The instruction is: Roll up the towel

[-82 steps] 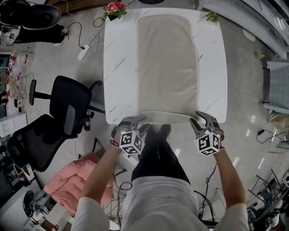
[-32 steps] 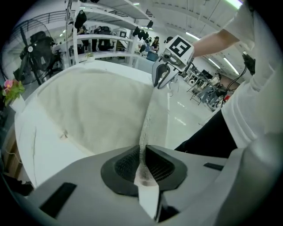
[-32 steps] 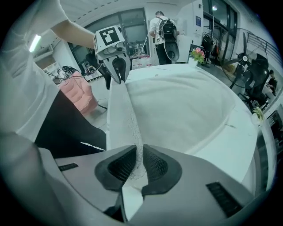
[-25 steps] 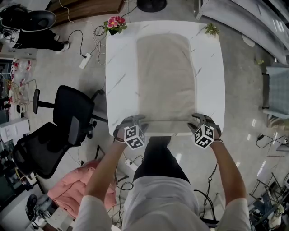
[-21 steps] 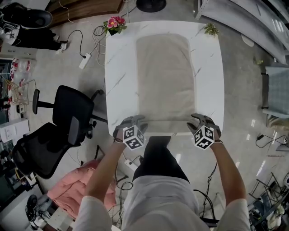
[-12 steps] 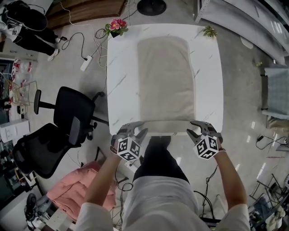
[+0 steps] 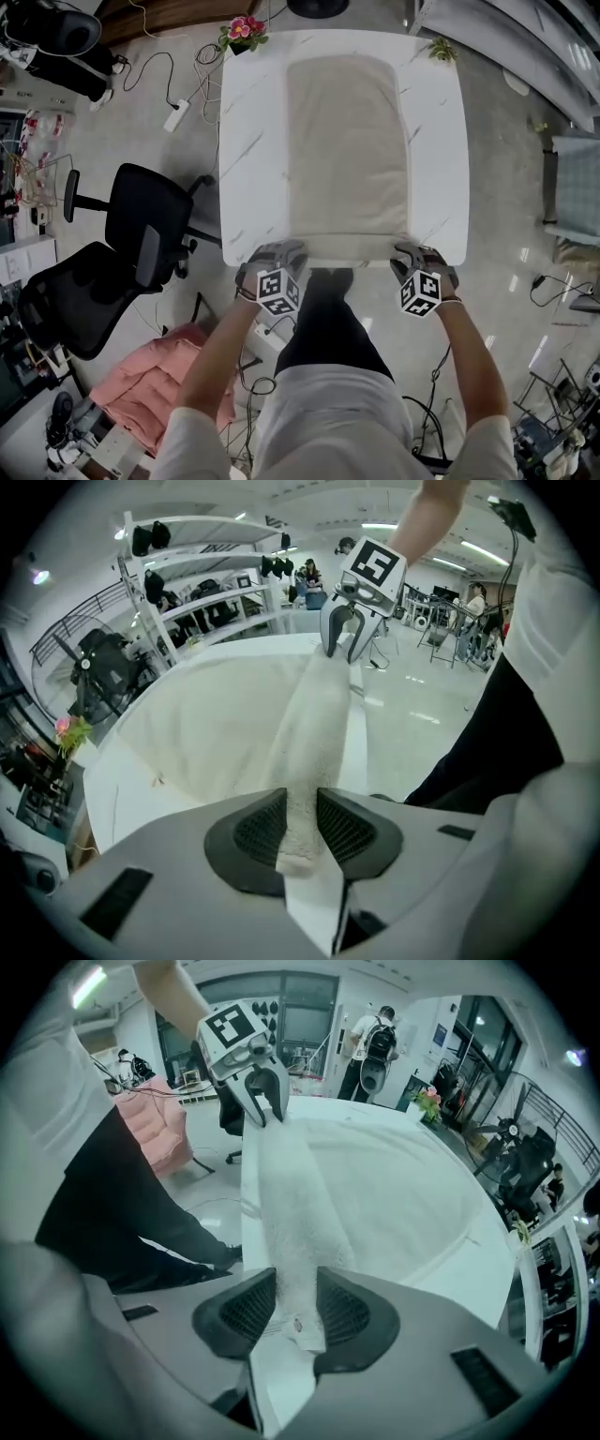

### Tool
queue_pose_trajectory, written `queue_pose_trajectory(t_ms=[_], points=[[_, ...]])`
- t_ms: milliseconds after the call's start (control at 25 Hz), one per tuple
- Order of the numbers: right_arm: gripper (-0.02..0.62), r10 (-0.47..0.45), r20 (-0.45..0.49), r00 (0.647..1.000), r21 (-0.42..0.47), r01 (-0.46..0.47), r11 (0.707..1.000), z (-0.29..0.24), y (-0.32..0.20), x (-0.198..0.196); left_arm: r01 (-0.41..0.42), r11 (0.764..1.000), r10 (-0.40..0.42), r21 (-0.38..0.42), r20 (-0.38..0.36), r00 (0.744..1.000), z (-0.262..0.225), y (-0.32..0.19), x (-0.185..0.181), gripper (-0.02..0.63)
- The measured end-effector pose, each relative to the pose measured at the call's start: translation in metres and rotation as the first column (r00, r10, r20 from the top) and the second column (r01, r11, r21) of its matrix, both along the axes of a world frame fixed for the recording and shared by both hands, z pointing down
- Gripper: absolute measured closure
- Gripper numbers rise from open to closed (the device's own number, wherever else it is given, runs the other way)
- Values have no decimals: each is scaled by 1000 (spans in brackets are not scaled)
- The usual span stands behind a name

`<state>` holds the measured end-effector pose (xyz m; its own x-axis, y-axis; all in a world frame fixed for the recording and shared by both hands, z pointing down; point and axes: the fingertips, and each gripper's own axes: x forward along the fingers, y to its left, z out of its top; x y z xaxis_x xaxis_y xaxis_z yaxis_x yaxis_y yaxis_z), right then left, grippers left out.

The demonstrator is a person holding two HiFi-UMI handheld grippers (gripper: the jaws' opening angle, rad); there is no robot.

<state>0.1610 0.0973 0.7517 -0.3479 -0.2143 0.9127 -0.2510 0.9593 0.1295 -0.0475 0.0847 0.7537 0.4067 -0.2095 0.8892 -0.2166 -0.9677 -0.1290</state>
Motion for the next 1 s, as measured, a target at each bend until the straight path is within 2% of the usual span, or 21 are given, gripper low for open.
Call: queue_pose_trajectory(t_ms=[80,200,440,600,800,920,1000], points=[[499,-7,-7,1000,5,7,1000,5,1,0,-11,1000,11,-5,-4,1000,1,-1,1,513],[560,-23,-12,1000,1,23,1000,4,11,-2,-39,999,39,-34,1,999,-2,10,-2,549],[563,-61,29,998,-120,64,991,-19,53,-6,-86,980,84,-178,-17,996,-20,61,-8,552],[563,-68,67,995,-242,82,967,-35,74,-9,-108,953,101,-285,-39,994,-37,79,-11,552],[561,-57,72,996,-312,76,947,-42,57,-12,-115,926,107,-359,-41,993,-45,62,-14,551],[561,-50,60,997,-377,68,924,-37,37,-12,-153,901,161,-405,-14,987,-39,47,-15,549],[560,-54,42,998,-387,66,920,-30,21,-12,-168,894,185,-416,2,983,-32,34,-15,548]])
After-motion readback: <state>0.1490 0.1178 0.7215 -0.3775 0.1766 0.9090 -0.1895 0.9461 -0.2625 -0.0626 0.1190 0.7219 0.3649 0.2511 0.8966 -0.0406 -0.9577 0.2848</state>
